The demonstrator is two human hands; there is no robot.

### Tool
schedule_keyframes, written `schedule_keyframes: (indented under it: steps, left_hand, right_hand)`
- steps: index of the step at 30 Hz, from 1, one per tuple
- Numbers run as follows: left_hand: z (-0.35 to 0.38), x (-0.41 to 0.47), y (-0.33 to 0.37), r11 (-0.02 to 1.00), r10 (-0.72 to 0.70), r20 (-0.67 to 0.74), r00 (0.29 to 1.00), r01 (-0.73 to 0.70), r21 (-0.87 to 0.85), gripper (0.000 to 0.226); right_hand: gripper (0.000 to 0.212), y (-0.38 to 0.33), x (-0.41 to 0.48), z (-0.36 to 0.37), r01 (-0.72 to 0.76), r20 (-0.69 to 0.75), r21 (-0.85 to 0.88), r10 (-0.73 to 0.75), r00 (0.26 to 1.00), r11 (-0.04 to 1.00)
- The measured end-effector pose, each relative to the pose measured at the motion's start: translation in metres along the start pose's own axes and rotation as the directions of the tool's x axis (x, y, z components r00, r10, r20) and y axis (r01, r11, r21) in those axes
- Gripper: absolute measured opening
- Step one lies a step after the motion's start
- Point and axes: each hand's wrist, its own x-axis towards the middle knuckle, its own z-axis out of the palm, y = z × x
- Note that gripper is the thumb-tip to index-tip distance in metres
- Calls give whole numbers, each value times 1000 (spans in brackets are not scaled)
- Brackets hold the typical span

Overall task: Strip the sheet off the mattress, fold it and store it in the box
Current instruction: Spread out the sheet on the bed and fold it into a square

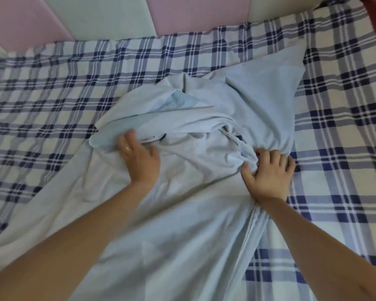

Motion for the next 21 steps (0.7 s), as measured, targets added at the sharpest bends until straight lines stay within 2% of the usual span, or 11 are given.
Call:
schedule_keyframes:
  steps: [2,4,6,8,10,12,13,16,18,21]
  left_hand:
    - [5,37,5,983,-119,20,993,115,141,69]
    - [9,60,10,954,-198,67,978,177,242,51]
    - [13,72,23,971,-208,42,977,201,130,37]
    - [11,67,44,997,-80,-26,996,80,13,36]
    - [2,51,56,976,219,-23,976,-218,13,36]
    - [-12,23,50,848,497,61,865,-500,175,37]
    - [-20,8,43,770,567,117,815,-575,277,37]
    - [-35,-28,24,562,623,299,723,-679,472,35]
    - [-36,-36,18,453,682,396,615,-780,432,31]
    - [-33,-40,25,223,759,553,345,-935,276,27]
  right_hand:
    - [53,0,2,1,-13,-18,15,13,1000,1000]
    - [53,0,3,2,-8,-19,29,9,1000,1000]
    - [54,-1,5,2,0,-15,52,1,1000,999]
    - [55,-1,5,1,0,1,58,0,1000,998]
    - [55,0,5,0,-4,5,51,4,1000,999]
    - [55,-1,4,0,-8,14,49,8,1000,999]
    - [56,-2,6,0,-12,22,47,10,1000,999]
    - [58,-1,6,-1,-20,69,38,18,997,999]
    - [59,-2,6,-2,-26,81,38,23,996,999]
    - [59,-4,7,-4,-39,98,51,34,995,998]
